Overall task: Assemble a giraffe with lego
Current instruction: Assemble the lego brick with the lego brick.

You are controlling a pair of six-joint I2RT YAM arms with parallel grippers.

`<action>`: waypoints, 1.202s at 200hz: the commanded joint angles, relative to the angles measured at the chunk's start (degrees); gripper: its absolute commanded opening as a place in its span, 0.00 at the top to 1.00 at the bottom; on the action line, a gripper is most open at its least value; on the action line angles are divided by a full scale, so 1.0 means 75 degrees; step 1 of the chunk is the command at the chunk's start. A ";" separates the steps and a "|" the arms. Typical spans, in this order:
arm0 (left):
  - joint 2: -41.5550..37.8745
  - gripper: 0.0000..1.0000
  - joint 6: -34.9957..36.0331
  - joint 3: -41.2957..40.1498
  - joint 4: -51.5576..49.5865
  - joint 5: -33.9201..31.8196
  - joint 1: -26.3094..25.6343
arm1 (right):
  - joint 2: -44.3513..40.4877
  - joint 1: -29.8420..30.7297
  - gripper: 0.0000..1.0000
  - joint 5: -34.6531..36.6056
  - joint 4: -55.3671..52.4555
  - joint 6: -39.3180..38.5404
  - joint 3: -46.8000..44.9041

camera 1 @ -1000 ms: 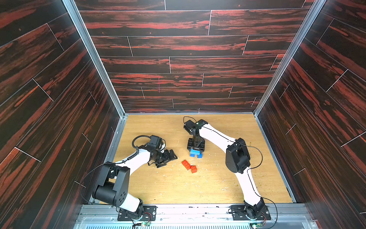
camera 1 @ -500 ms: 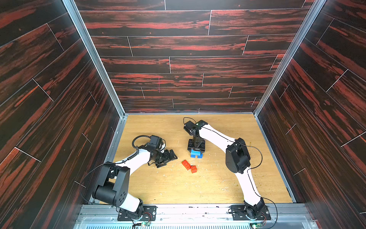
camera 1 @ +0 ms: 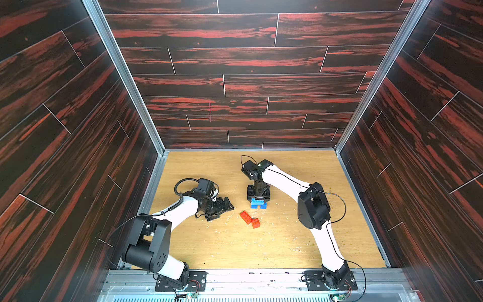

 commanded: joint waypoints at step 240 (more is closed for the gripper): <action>-0.0075 0.05 0.0158 0.0368 -0.0486 -0.0264 -0.0039 | -0.1565 0.0249 0.01 0.0720 0.0934 -0.1369 -0.0620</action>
